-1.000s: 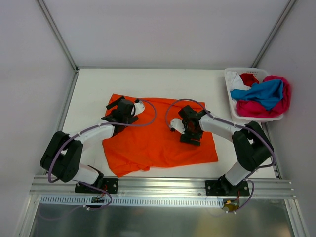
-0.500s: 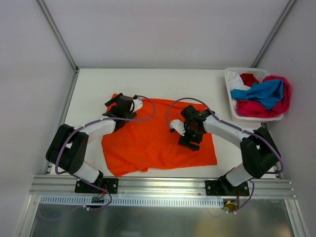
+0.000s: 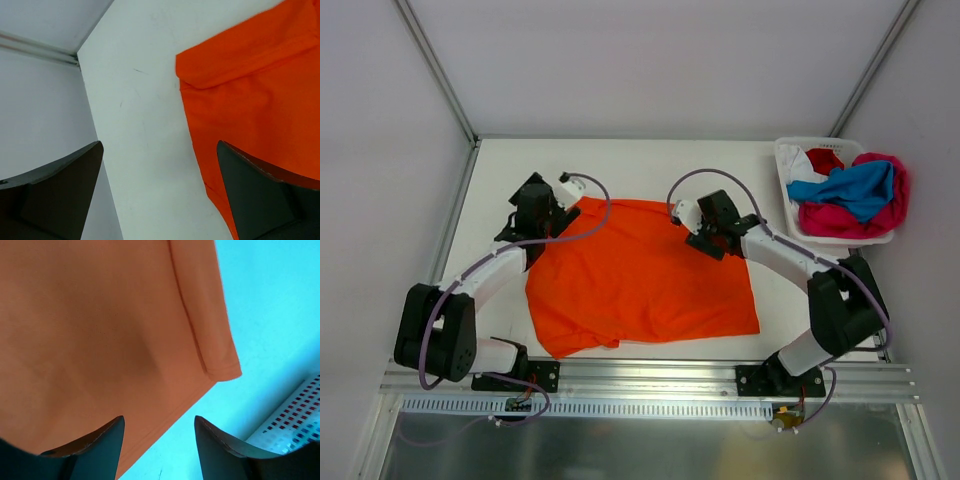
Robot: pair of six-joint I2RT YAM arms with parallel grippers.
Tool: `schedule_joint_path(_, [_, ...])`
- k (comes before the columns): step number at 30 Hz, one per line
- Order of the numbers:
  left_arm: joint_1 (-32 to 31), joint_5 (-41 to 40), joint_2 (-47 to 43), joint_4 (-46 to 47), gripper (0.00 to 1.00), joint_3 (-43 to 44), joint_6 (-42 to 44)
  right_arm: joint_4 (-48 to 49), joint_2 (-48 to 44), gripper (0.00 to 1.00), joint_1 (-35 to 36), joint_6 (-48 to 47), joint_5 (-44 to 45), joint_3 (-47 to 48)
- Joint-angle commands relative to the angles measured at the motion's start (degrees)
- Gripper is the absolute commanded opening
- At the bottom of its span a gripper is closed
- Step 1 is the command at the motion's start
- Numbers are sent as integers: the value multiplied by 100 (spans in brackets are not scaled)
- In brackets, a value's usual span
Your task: Fold and stack the t-shirts
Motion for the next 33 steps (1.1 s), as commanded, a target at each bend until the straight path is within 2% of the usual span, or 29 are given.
schedule_joint_path(1, [-134,685,-149,960,99,-793,737,474,444,61,-26,-228,442,207])
schedule_joint_path(3, [-326,729,-158,1784,99,-1293,1210,509,716,61,-97,-219,433,355])
schedule_joint_path(6, [-485,580,130,2307,99,-1533,1607,510,919,61,-211,-167,416,497])
schedule_joint_path(14, [-503,255,1053,4343,99,-1806,2022,650,1192,59,-457,-245,635,682])
schedule_joint_path(16, [-512,124,1203,4601,99,-1789,2127,790,1218,58,-510,-359,775,690])
schedule_joint_path(26, [-503,-132,2108,4663,99,-1121,2391,826,1684,56,-607,-641,970,1059])
schedule_joint_path(33, [-512,-194,2302,4532,99,-796,2330,808,1904,56,-606,-694,899,1253])
